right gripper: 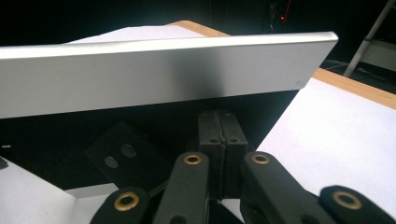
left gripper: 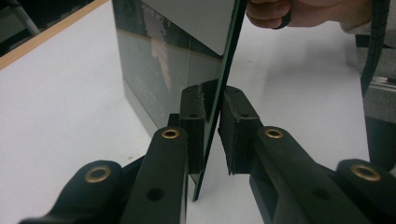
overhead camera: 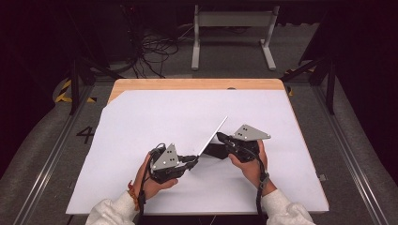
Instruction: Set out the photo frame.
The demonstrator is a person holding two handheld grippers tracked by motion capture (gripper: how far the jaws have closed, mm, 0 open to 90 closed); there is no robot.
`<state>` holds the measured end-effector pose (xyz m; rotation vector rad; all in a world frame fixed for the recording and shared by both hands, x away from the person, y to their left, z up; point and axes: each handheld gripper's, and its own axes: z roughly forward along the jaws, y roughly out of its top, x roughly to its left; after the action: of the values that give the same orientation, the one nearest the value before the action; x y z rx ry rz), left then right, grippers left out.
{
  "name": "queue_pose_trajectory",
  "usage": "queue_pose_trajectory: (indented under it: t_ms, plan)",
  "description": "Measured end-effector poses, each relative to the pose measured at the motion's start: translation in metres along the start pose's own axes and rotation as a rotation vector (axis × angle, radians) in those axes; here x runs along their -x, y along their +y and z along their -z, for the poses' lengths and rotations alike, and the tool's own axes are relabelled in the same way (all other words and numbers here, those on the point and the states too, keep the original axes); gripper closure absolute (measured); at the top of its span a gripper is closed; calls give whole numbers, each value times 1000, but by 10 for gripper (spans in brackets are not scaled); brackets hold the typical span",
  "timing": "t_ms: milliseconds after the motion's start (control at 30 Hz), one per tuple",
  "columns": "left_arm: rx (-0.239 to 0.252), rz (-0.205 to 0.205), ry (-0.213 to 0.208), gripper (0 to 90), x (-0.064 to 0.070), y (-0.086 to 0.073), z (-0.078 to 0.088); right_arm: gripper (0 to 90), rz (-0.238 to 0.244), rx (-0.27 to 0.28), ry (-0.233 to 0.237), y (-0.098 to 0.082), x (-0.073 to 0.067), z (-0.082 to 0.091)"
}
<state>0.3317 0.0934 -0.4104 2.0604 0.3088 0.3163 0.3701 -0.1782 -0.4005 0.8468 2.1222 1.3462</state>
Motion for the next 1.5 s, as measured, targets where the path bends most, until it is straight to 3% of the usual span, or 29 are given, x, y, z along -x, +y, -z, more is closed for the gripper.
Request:
queue_pose_trajectory:
  t_ms: [467, 800, 1067, 1300, 1500]
  plan:
    - [-3, -13, -20, 782, 6, 2, -3, 900, 13, -8, 22, 2, -7, -3]
    - [-5, -24, -34, 831, 10, 1, 4, 900, 26, -2, 27, 5, -8, 0]
    - [-15, -32, -56, 827, 16, 4, -6, 900, 26, 6, 45, 8, -11, -2]
    - [-20, -31, -52, 814, 17, 4, -9, 900, 33, 3, 49, 8, -13, -3]
    - [-18, -52, -40, 820, 16, 4, -7, 900, 48, 0, 61, 8, -14, 2]
